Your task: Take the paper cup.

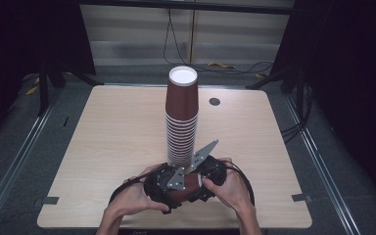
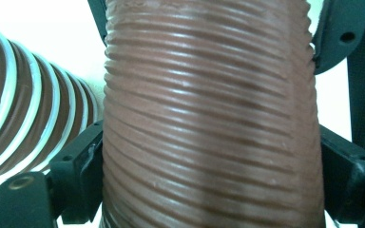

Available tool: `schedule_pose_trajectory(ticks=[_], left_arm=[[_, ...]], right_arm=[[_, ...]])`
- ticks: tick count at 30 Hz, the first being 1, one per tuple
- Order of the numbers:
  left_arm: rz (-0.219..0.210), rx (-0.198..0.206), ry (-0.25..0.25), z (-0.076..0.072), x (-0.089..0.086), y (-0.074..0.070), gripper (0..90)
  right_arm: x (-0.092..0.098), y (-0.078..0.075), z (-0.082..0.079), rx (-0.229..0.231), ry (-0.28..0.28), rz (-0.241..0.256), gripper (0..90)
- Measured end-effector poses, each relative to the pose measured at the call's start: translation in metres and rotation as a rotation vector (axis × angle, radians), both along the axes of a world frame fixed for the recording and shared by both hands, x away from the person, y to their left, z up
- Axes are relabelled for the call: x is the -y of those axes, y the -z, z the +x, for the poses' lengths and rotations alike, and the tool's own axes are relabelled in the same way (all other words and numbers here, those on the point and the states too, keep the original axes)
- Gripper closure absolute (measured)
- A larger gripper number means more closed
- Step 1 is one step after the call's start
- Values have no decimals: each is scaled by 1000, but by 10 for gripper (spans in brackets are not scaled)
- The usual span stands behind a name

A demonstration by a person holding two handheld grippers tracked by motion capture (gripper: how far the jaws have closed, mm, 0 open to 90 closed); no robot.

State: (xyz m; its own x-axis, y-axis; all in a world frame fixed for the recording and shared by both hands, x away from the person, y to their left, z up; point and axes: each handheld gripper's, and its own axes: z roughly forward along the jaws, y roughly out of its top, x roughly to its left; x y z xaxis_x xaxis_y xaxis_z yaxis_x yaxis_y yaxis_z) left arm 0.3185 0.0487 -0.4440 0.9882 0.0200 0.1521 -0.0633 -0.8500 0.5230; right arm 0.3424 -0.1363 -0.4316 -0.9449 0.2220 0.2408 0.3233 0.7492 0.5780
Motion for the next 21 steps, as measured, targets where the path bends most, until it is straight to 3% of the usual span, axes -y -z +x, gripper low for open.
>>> schedule_pose_trajectory(ticks=[4, 7, 10, 14, 15, 19, 21], left_arm=[[-18, -4, 2, 0, -3, -2, 133], [-57, -20, -9, -1, -5, -2, 133], [-41, -7, 3, 0, -7, -2, 132], [-54, -7, -3, 0, -8, -2, 132], [-71, -22, -14, -1, -8, -1, 132], [-72, -21, -7, 0, -10, -2, 133], [-63, -1, 15, 1, -12, -2, 131]], right_arm=[[0, 1, 0, -3, -5, 7, 162], [-1, 1, -1, 1, -7, -5, 158], [-2, 2, 0, 1, -10, -3, 157], [-4, 2, -1, 6, -19, -14, 157], [-4, 2, -1, 8, -17, -14, 158], [-3, 2, -1, 0, -16, -10, 163], [-3, 2, -1, 17, -22, -8, 171]])
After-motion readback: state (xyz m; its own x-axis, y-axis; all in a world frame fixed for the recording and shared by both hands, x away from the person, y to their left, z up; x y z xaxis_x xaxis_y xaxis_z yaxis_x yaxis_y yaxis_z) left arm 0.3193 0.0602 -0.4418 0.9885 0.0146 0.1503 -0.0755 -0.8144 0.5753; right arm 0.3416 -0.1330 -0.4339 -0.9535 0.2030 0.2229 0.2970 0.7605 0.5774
